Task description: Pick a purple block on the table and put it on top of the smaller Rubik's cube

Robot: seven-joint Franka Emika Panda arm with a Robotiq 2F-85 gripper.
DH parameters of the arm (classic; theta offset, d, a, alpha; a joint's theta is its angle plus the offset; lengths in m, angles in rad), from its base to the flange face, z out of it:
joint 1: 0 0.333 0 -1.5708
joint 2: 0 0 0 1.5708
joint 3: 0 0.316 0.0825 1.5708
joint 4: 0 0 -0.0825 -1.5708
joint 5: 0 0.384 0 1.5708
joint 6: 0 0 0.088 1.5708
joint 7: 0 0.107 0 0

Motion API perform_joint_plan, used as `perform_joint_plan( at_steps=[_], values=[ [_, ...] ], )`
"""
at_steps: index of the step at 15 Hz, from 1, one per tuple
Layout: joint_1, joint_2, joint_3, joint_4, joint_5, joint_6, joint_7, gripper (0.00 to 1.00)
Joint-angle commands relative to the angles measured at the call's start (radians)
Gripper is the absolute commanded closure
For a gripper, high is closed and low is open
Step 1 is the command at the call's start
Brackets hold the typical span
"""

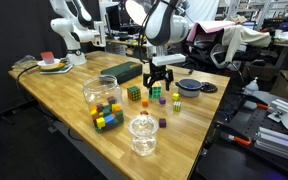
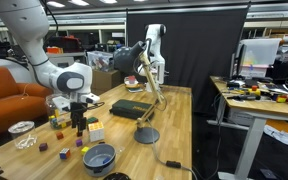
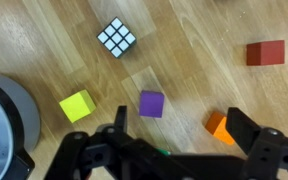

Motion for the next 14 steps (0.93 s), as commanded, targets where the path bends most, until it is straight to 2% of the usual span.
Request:
perform_joint_plan(
  at_steps=[1,10,11,12,13,14],
  values=[
    [-0.002,0.039,-0.01,0.035,0.026,0.003,0.013,0.0],
    [-0.009,0.128,-0.02,0.09,0.072,-0.006,0.03,0.0],
    [-0.008,0.132,-0.022,0.092,0.072,-0.005,0.03,0.03],
    [-0.008,0.136,-0.024,0.096,0.072,-0.003,0.031,0.12],
    [-0.011,0.139,-0.022,0.099,0.075,-0.002,0.029,0.28],
    [-0.011,0.143,-0.021,0.102,0.077,-0.001,0.028,0.29]
  ],
)
